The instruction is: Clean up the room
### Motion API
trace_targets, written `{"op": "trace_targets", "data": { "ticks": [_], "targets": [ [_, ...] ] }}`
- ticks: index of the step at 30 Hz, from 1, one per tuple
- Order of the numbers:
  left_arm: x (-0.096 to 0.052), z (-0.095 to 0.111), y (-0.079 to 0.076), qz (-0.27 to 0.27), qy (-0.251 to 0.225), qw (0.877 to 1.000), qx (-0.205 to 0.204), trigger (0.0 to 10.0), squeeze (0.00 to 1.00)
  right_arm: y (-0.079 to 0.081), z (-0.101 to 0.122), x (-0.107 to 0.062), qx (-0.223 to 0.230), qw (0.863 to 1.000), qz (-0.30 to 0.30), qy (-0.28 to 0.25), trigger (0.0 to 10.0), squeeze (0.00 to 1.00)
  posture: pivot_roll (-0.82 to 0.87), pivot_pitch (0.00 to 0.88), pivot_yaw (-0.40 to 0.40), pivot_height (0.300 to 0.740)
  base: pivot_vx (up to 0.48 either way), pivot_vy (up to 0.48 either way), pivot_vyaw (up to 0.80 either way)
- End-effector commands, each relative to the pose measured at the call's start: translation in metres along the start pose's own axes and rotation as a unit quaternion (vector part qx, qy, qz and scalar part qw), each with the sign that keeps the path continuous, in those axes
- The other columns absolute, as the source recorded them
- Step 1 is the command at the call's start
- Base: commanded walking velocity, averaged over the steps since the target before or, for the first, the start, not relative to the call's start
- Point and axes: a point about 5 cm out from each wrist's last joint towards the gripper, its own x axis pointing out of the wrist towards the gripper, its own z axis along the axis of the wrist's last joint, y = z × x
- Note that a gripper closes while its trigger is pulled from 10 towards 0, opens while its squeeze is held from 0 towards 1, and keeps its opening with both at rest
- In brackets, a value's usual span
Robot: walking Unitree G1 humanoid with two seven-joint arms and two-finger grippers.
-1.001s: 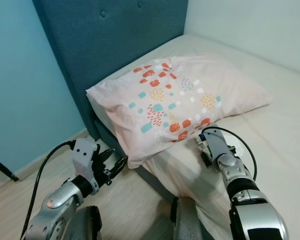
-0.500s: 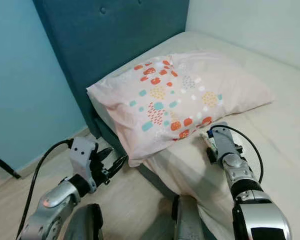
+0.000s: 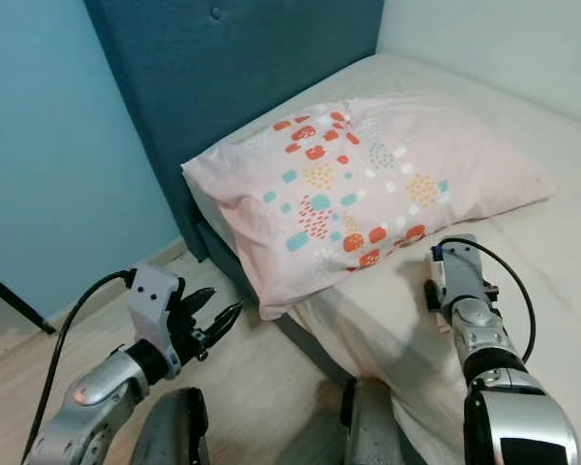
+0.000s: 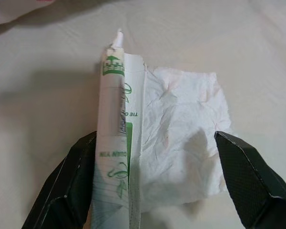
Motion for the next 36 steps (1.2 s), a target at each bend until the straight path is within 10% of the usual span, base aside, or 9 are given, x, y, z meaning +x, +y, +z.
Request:
{"op": "trace_targets", "data": {
  "ticks": [1,7,8,17,23,24,25,36],
  "targets": [
    [-0.004,0.001,0.002,-0.006,0.010,1.000,0.010,10.0,0.00,-0.007,-0.004,0.000,0.018,1.000,-0.015,0.008,10.0,1.00,0.15,0.224,-0.029,0.545,0.000,0.000,0.00],
    [-0.006,0.002,0.002,-0.012,0.017,1.000,0.016,10.0,0.00,-0.013,-0.013,-0.001,0.054,0.998,-0.033,0.029,10.0,0.97,0.17,0.237,-0.015,0.545,0.000,0.000,0.00],
    [-0.006,0.002,0.002,-0.015,0.021,0.999,0.020,10.0,0.00,-0.013,-0.019,-0.002,0.075,0.996,-0.035,0.045,10.0,0.00,0.17,0.241,-0.013,0.545,0.000,0.000,0.00],
    [-0.008,0.001,0.001,-0.019,0.031,0.999,0.030,10.0,0.00,-0.007,-0.040,-0.006,0.243,0.964,-0.043,0.100,10.0,0.00,0.19,0.247,-0.009,0.545,0.000,0.000,0.00],
    [-0.007,0.002,0.003,-0.016,0.031,0.999,0.032,10.0,0.00,-0.003,-0.040,-0.005,0.249,0.963,-0.026,0.097,9.6,0.00,0.19,0.247,-0.008,0.545,0.000,0.000,0.00],
    [-0.007,0.002,0.003,-0.014,0.031,0.999,0.032,10.0,0.00,-0.001,-0.038,-0.005,0.252,0.963,-0.020,0.092,2.7,0.00,0.19,0.246,-0.008,0.545,0.000,0.000,0.00],
    [-0.006,0.002,0.004,-0.013,0.031,0.999,0.033,10.0,0.00,0.000,-0.036,-0.005,0.251,0.964,-0.013,0.087,0.0,0.00,0.18,0.242,-0.008,0.545,0.000,0.000,0.00],
    [0.000,0.000,0.005,-0.003,0.030,0.999,0.037,10.0,0.00,0.008,-0.025,-0.003,0.216,0.974,0.019,0.069,0.0,0.00,0.15,0.211,-0.027,0.545,0.000,0.000,0.00]
  ]
}}
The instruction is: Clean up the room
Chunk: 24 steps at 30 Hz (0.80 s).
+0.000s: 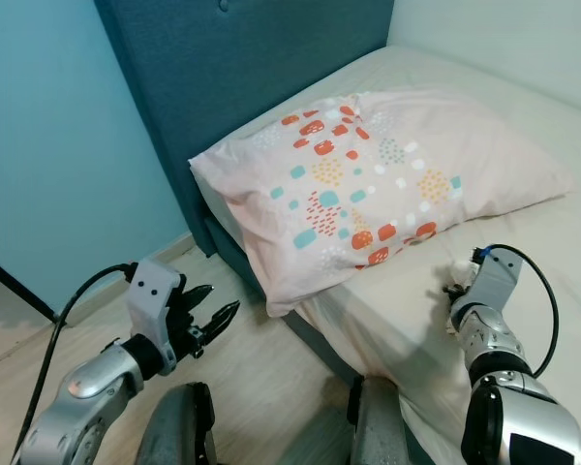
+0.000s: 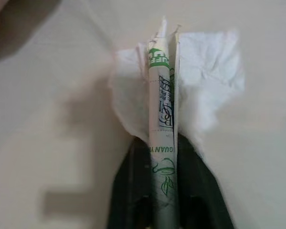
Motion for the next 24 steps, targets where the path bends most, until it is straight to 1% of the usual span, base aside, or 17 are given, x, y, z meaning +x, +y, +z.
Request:
{"op": "trace_targets", "data": {
  "ticks": [1,6,7,8,10,11,12,13,14,15,16,17,18,19,20,21,24],
  "targets": [
    [-0.001,-0.008,-0.001,-0.003,0.018,1.000,0.002,10.0,0.00,0.004,-0.018,-0.001,-0.007,0.999,0.010,0.036,0.0,0.00,0.15,0.211,-0.027,0.545,0.000,0.000,0.00],
    [0.005,-0.010,-0.001,0.009,0.008,1.000,-0.005,10.0,0.00,0.013,-0.010,0.000,-0.009,0.999,0.026,0.021,0.0,0.00,0.11,0.155,-0.055,0.545,0.000,0.000,0.00],
    [0.008,-0.011,0.000,0.020,-0.004,1.000,-0.015,10.0,0.00,0.024,-0.001,0.001,-0.007,0.999,0.046,0.000,0.0,0.00,0.10,0.136,-0.063,0.545,0.000,0.000,0.00],
    [0.008,-0.011,0.000,0.020,-0.004,1.000,-0.015,10.0,0.00,0.024,-0.001,0.001,-0.007,0.999,0.046,0.000,0.0,0.00,0.10,0.136,-0.063,0.545,0.000,0.000,0.00],
    [0.009,-0.011,0.000,0.026,-0.013,0.999,-0.024,10.0,0.00,0.038,0.007,0.001,-0.018,0.997,0.067,-0.023,0.0,0.00,0.06,0.094,-0.075,0.545,0.000,0.000,0.00],
    [0.009,-0.011,0.000,0.026,-0.013,0.999,-0.024,10.0,0.00,0.038,0.007,0.001,-0.018,0.997,0.067,-0.023,0.0,0.00,0.06,0.094,-0.075,0.545,0.000,0.000,0.00],
    [0.010,-0.011,0.000,0.027,-0.016,0.999,-0.026,10.0,0.00,0.043,0.010,0.000,-0.022,0.996,0.075,-0.031,0.0,0.00,0.06,0.094,-0.075,0.545,0.000,0.000,0.00],
    [0.010,-0.012,0.001,0.031,-0.021,0.999,-0.030,10.0,0.00,0.051,0.012,-0.001,-0.036,0.995,0.083,-0.047,0.0,0.00,0.04,0.070,-0.076,0.545,0.000,0.000,0.00],
    [0.010,-0.012,0.001,0.031,-0.021,0.999,-0.030,10.0,0.00,0.051,0.012,-0.001,-0.036,0.995,0.083,-0.047,0.0,0.00,0.04,0.070,-0.076,0.545,0.000,0.000,0.00],
    [0.011,-0.012,0.001,0.034,-0.025,0.999,-0.032,10.0,0.00,0.056,0.014,-0.001,-0.046,0.993,0.088,-0.057,0.0,0.00,0.04,0.070,-0.076,0.545,0.000,0.000,0.00],
    [0.011,-0.011,0.004,0.057,-0.035,0.997,-0.041,10.0,0.00,0.067,0.015,-0.006,-0.060,0.989,0.095,-0.091,0.0,0.00,0.02,0.056,-0.079,0.545,0.000,0.000,0.00],
    [0.011,-0.011,0.004,0.057,-0.035,0.997,-0.041,10.0,0.00,0.067,0.015,-0.006,-0.060,0.989,0.095,-0.091,0.0,0.00,0.02,0.056,-0.079,0.545,0.000,0.000,0.00],
    [0.011,-0.010,0.006,0.078,-0.044,0.995,-0.048,10.0,0.00,0.078,0.014,-0.011,-0.067,0.984,0.107,-0.123,0.0,0.00,0.02,0.045,-0.081,0.545,0.000,0.000,0.00],
    [0.011,-0.010,0.006,0.078,-0.044,0.995,-0.048,10.0,0.00,0.078,0.014,-0.011,-0.067,0.984,0.107,-0.123,0.0,0.00,0.02,0.045,-0.081,0.545,0.000,0.000,0.00],
    [0.011,-0.009,0.009,0.099,-0.052,0.992,-0.054,10.0,0.00,0.088,0.014,-0.019,-0.076,0.978,0.115,-0.157,0.0,0.00,0.01,0.041,-0.080,0.545,0.000,0.000,0.00],
    [0.011,-0.008,0.010,0.125,-0.066,0.987,-0.071,10.0,0.00,0.102,0.006,-0.039,-0.094,0.964,0.125,-0.217,0.9,0.00,0.00,0.031,-0.084,0.545,0.000,0.000,0.00],
    [0.012,-0.008,0.009,0.127,-0.068,0.987,-0.074,10.0,0.00,0.104,-0.001,-0.046,-0.097,0.961,0.125,-0.228,1.2,0.00,0.00,0.030,-0.084,0.545,0.000,0.000,0.00]
  ]
}}
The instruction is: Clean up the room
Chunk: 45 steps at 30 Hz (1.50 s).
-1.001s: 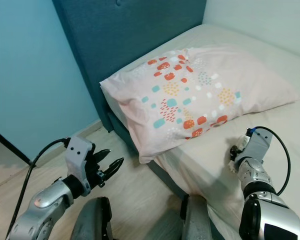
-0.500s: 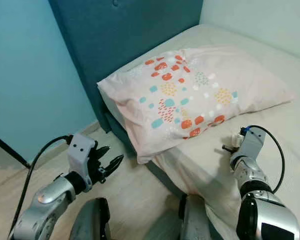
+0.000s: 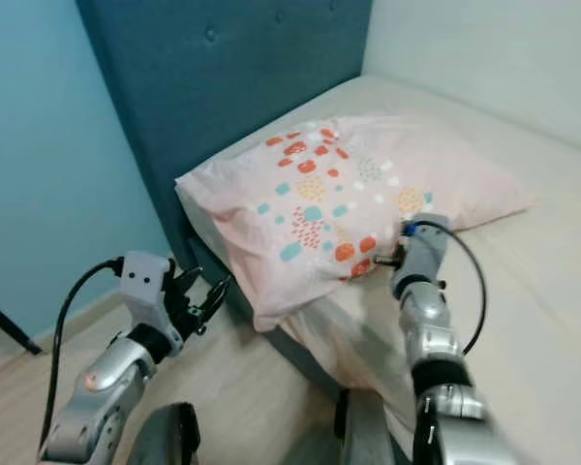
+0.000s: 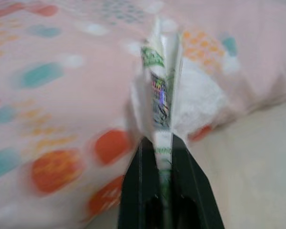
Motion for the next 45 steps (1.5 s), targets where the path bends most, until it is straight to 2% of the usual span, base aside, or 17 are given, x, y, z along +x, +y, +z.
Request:
{"op": "trace_targets", "data": {
  "ticks": [1,2,6,9,10,12,14,16,17,18,19,21,25,26,31,45],
  "targets": [
    [-0.002,-0.006,-0.001,0.007,0.006,1.000,-0.014,10.0,0.00,-0.006,0.008,0.001,-0.014,1.000,-0.013,-0.020,1.2,0.00,0.00,0.030,-0.084,0.545,0.000,0.000,0.00],
    [-0.001,-0.007,-0.002,0.007,0.005,1.000,-0.015,10.0,0.00,-0.004,0.005,-0.005,-0.012,1.000,-0.014,-0.023,0.0,0.00,0.00,0.027,-0.082,0.545,0.000,0.000,0.00],
    [0.000,-0.007,-0.005,-0.001,0.002,1.000,-0.011,10.0,0.00,-0.003,0.000,-0.016,-0.016,0.999,-0.017,-0.041,0.0,0.00,0.00,0.023,-0.081,0.545,0.000,0.000,0.00],
    [0.000,-0.006,-0.006,-0.005,-0.003,1.000,-0.007,10.0,0.00,-0.001,0.004,-0.023,-0.034,0.997,-0.008,-0.069,0.0,0.00,0.00,0.025,-0.081,0.545,0.000,0.000,0.00],
    [0.000,-0.005,-0.007,-0.004,-0.007,1.000,-0.006,10.0,0.00,0.001,0.010,-0.027,-0.053,0.994,0.000,-0.093,0.0,0.00,0.00,0.021,-0.081,0.545,0.000,0.000,0.00],
    [0.001,-0.005,-0.007,-0.003,-0.008,1.000,-0.006,10.0,0.00,0.001,0.011,-0.028,-0.057,0.994,0.002,-0.097,0.0,0.00,0.00,0.021,-0.081,0.545,0.000,0.000,0.00],
    [0.001,-0.005,-0.006,0.006,-0.011,1.000,-0.007,10.0,0.00,0.003,0.015,-0.031,-0.060,0.993,0.003,-0.106,0.0,0.00,0.00,0.019,-0.081,0.545,0.000,0.000,0.00],
    [0.003,-0.003,0.001,0.055,-0.024,0.998,-0.004,10.0,0.00,0.013,0.019,-0.035,-0.101,0.987,0.032,-0.119,0.0,0.00,0.00,0.013,-0.081,0.545,0.000,0.000,0.00],
    [0.004,-0.002,0.003,0.064,-0.026,0.998,-0.005,10.0,0.00,0.015,0.018,-0.036,-0.113,0.986,0.036,-0.115,2.4,0.00,0.00,0.013,-0.081,0.545,0.000,0.000,0.00],
    [0.004,-0.002,0.003,0.064,-0.026,0.998,-0.005,10.0,0.00,0.015,0.018,-0.036,-0.113,0.986,0.036,-0.115,2.4,0.00,0.00,0.013,-0.081,0.545,0.000,0.000,0.00],
    [0.005,-0.004,0.005,0.079,-0.020,0.997,-0.007,10.0,0.00,0.016,0.013,-0.035,-0.123,0.987,0.036,-0.097,10.0,0.00,0.00,0.006,-0.083,0.545,0.000,0.000,0.00],
    [0.008,-0.009,0.008,0.099,-0.004,0.995,-0.004,10.0,0.00,0.022,0.008,-0.035,-0.144,0.985,0.053,-0.084,10.0,0.00,0.00,0.000,-0.084,0.545,0.000,0.000,0.00],
    [0.009,-0.010,0.008,0.105,-0.001,0.994,-0.001,10.0,0.00,0.025,0.007,-0.035,-0.142,0.984,0.064,-0.081,10.0,0.00,0.00,0.000,-0.083,0.545,0.000,0.000,0.00],
    [0.011,-0.010,0.007,0.116,-0.004,0.993,0.012,10.0,0.00,0.033,0.011,-0.039,-0.136,0.982,0.094,-0.094,10.0,0.00,0.00,0.000,-0.080,0.550,0.000,0.000,0.00],
    [0.013,-0.009,0.006,0.125,-0.005,0.992,0.031,10.0,0.00,0.040,0.015,-0.042,-0.130,0.980,0.110,-0.106,10.0,0.00,0.00,0.000,-0.084,0.565,0.000,0.000,0.00],
    [0.013,-0.007,0.009,0.132,-0.029,0.990,0.037,10.0,0.00,0.039,0.010,-0.038,-0.127,0.983,0.104,-0.085,10.0,0.00,0.01,0.000,-0.090,0.605,0.000,0.000,0.00]
  ]
}}
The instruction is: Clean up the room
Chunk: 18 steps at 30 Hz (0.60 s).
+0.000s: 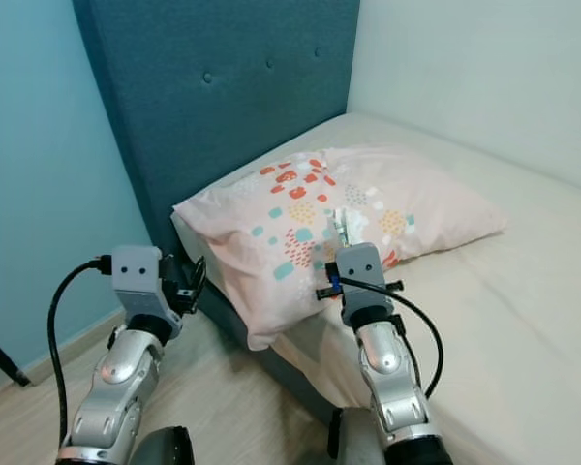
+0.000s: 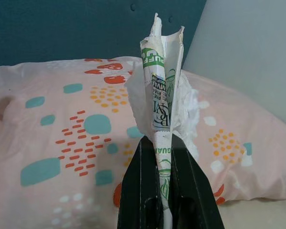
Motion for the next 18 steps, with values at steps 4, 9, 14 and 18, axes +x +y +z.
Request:
{"op": "trace_targets", "data": {
  "ticks": [4,9,14,18],
  "targets": [
    [0.0014,-0.0010,0.0002,0.005,-0.002,1.000,0.002,10.0,0.00,-0.0016,-0.0030,0.0015,0.006,1.000,-0.004,0.013,10.0,0.00,0.01,0.000,-0.090,0.610,0.000,0.000,0.00],
    [0.0034,-0.0011,0.0017,0.010,-0.002,1.000,-0.004,10.0,0.00,-0.0015,-0.0045,0.0008,0.012,1.000,-0.005,0.019,10.0,0.00,0.01,0.000,-0.086,0.635,0.000,0.000,0.00],
    [0.0041,-0.0006,0.0000,0.008,-0.005,1.000,-0.009,10.0,0.00,-0.0006,-0.0043,0.0006,0.013,1.000,-0.003,0.019,10.0,0.00,0.00,0.000,-0.085,0.645,0.000,0.000,0.00],
    [0.0046,-0.0004,-0.0017,0.006,-0.009,1.000,-0.011,10.0,0.00,0.0003,-0.0037,0.0007,0.013,1.000,-0.001,0.018,10.0,0.00,0.01,0.000,-0.086,0.665,0.000,0.000,0.00]
  ]
}}
